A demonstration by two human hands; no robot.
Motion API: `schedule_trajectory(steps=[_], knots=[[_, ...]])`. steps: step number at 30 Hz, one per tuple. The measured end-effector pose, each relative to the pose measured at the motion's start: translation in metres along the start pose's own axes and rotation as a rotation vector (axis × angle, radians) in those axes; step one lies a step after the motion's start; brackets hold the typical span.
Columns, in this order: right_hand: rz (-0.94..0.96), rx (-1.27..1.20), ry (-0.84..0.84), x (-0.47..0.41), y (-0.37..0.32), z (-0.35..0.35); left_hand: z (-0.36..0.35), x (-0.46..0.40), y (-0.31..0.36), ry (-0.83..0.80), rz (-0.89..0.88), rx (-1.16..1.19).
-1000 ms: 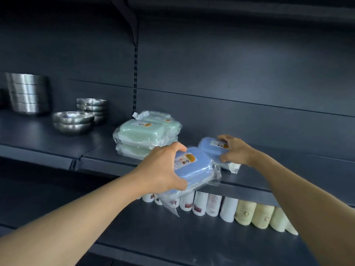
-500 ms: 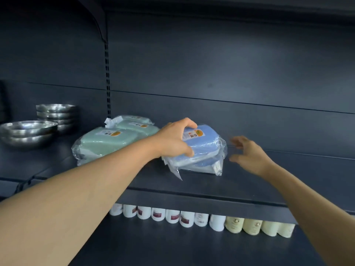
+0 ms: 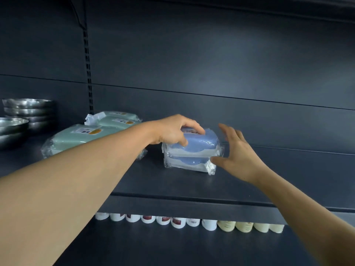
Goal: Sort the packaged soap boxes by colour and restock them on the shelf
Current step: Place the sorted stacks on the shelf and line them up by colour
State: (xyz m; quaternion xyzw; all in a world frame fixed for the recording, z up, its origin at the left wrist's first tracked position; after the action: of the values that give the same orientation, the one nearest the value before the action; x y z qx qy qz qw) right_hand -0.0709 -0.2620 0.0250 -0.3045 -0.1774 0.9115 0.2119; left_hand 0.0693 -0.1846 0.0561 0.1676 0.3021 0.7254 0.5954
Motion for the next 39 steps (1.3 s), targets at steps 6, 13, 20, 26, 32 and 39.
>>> schedule_trajectory(steps=[6, 13, 20, 26, 32, 39], knots=[[-0.004, 0.048, -0.045, -0.011, -0.015, -0.021, 0.009, 0.0, -0.007, 0.196, -0.042, 0.04], [-0.008, 0.165, 0.062, -0.007, -0.018, -0.016, 0.004, 0.0, -0.013, 0.237, -0.009, -0.079], [-0.066, 0.43, 0.044, -0.002, -0.023, -0.036, 0.021, 0.017, -0.014, 0.279, 0.152, -0.505], [-0.187, 0.529, 0.036, -0.041, -0.009, -0.058, 0.037, 0.038, -0.018, 0.354, 0.187, -0.703], [-0.234, 0.52, 0.027, -0.085, 0.007, -0.078, 0.03, 0.049, -0.03, 0.336, 0.213, -0.783], [-0.224, 0.495, -0.022, -0.082, 0.004, -0.065, 0.024, 0.057, -0.03, 0.311, 0.219, -0.709]])
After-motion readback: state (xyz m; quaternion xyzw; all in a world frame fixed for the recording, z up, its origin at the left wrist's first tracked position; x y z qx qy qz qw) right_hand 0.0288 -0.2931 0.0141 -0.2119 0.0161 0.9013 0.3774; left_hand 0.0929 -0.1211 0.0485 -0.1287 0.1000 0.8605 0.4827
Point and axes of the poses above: each hand's wrist, its own x-axis away from the middle knuckle, its own z-axis out of the back of the hand, y = z × x, the point moved 7 cm from there along -x, towards the middle knuckle, and after that the axes turned 5 degrees about z, right-handed, at the moved point
